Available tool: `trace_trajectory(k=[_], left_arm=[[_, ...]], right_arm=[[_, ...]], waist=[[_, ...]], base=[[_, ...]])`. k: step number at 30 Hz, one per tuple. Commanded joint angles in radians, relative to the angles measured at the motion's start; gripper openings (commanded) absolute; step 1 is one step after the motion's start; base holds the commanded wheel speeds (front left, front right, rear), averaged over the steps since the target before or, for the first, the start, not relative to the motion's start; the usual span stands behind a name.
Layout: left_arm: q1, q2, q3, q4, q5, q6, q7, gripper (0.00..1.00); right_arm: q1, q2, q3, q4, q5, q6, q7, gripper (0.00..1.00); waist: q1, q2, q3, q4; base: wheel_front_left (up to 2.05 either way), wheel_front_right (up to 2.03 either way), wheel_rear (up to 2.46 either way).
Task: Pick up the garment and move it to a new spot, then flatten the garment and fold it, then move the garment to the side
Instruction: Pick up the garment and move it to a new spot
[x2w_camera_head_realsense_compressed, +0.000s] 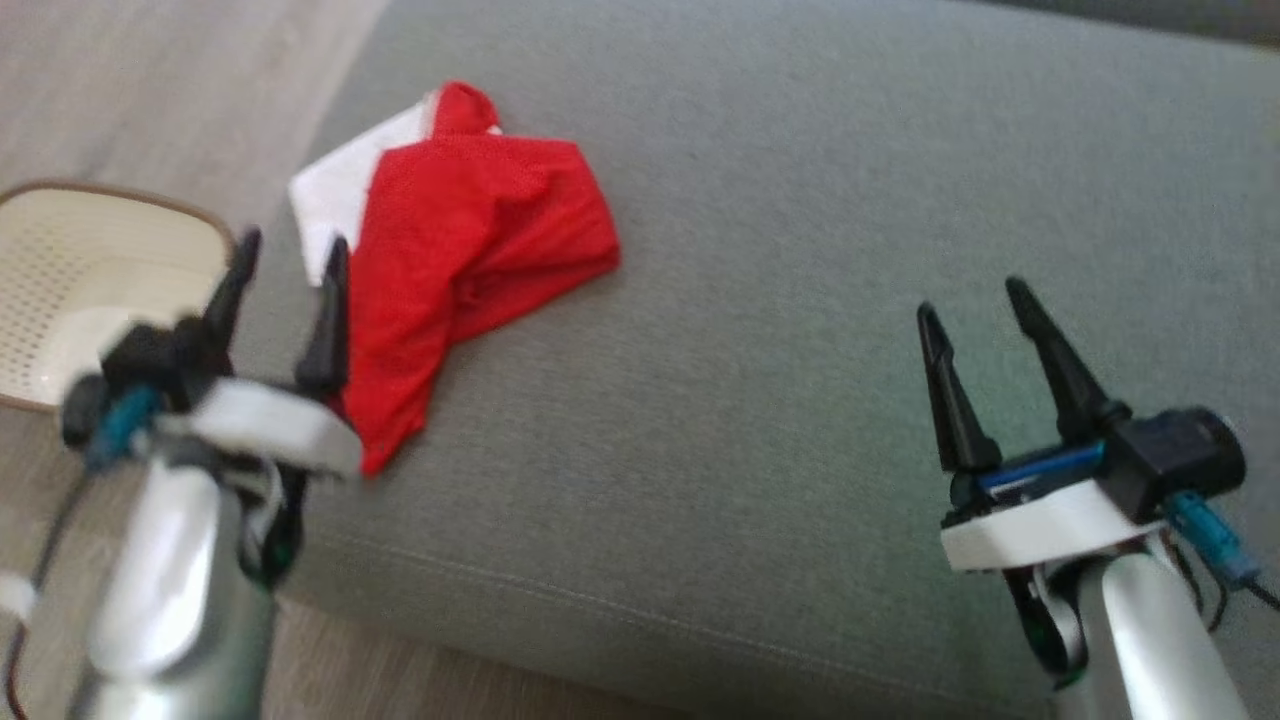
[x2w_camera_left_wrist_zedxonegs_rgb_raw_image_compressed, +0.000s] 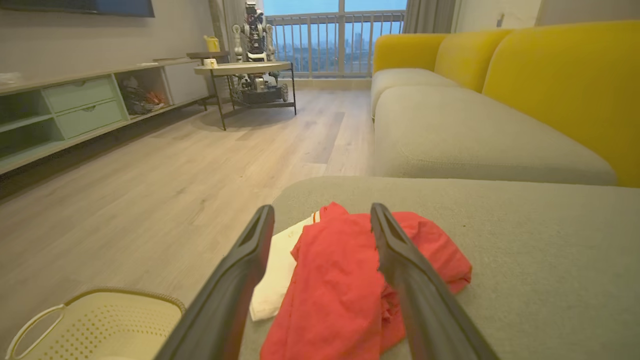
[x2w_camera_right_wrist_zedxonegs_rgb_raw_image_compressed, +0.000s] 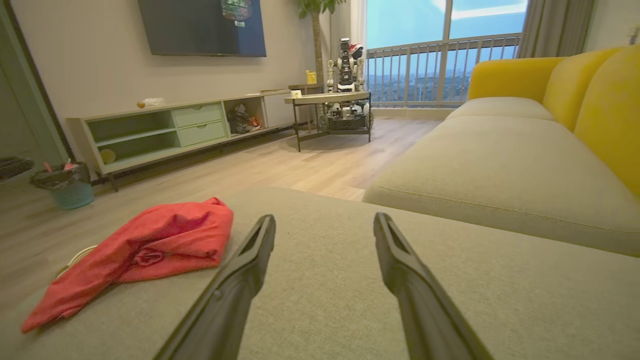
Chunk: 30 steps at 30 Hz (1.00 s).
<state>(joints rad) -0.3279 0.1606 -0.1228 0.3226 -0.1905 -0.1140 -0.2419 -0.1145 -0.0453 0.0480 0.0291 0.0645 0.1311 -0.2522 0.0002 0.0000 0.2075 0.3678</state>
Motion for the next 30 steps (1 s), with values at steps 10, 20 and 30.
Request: trace_trajectory(k=[10, 20, 30], left_arm=[[-0.384, 0.168, -0.131, 0.278, -0.243, -0.016, 0.144, 1.00], [-0.561, 0.261, -0.292, 0.527, -0.416, -0.017, 0.305, 1.00], [-0.590, 0.273, -0.429, 0.576, -0.516, -0.017, 0.331, 0.00]], right_arm=[[-0.077, -0.005, 0.054, -0.112, -0.039, 0.000, 0.019, 1.00], [-0.092, -0.005, 0.058, -0.136, -0.049, 0.000, 0.022, 1.00], [-0.102, -0.005, 0.059, -0.128, -0.047, 0.000, 0.019, 1.00]], waist=[[-0.0002, 0.0000, 0.175, -0.154], [-0.0002, 0.0000, 0.238, -0.208], [-0.0002, 0.0000, 0.237, -0.208]], base=[[0.00, 0.00, 0.00], [0.00, 0.00, 0.00], [0.00, 0.00, 0.00]])
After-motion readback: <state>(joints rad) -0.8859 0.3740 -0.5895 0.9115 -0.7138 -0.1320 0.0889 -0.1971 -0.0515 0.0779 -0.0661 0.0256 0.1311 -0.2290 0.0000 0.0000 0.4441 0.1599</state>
